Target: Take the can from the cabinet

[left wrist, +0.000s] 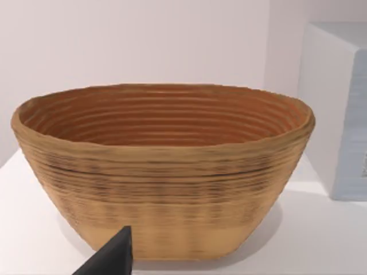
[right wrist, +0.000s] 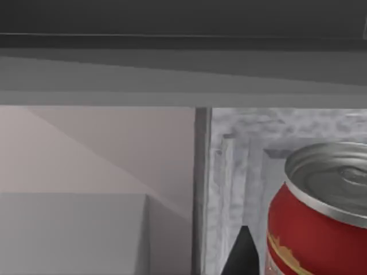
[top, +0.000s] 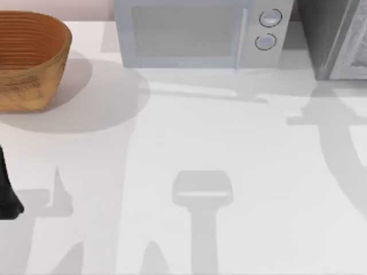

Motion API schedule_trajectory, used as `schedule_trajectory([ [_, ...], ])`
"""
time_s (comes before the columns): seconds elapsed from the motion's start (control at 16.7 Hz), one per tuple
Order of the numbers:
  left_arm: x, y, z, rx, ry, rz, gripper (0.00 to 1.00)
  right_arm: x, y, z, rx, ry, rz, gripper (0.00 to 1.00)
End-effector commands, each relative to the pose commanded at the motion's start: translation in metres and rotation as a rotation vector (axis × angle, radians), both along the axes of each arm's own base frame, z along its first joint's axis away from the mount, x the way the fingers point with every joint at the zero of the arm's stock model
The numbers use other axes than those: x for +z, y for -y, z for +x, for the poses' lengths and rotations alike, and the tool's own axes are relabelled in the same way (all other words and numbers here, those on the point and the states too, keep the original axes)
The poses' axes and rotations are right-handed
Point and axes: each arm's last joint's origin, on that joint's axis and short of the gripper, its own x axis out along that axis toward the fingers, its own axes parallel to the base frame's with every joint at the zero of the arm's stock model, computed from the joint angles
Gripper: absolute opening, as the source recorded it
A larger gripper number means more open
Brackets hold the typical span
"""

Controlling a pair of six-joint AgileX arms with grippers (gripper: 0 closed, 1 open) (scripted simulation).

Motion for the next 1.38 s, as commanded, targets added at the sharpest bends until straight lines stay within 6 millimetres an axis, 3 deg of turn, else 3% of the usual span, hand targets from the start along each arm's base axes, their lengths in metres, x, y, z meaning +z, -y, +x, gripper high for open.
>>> schedule_trajectory([
  [0.48, 0.000, 0.000, 0.000, 0.000, 0.000, 0.000, 1.00, -0.197, 0.042, -0.040, 0.006, -0.073, -0.003, 0.00],
  [0.72, 0.000, 0.000, 0.000, 0.000, 0.000, 0.000, 1.00, -0.264, 0.051, -0.048, 0.013, -0.028, 0.010, 0.00],
  [0.96, 0.000, 0.000, 0.000, 0.000, 0.000, 0.000, 1.00, -0.288, 0.054, -0.049, 0.017, 0.012, 0.012, 0.00],
  [1.38, 0.000, 0.000, 0.000, 0.000, 0.000, 0.000, 1.00, -0.288, 0.054, -0.048, 0.024, 0.006, 0.014, 0.00],
])
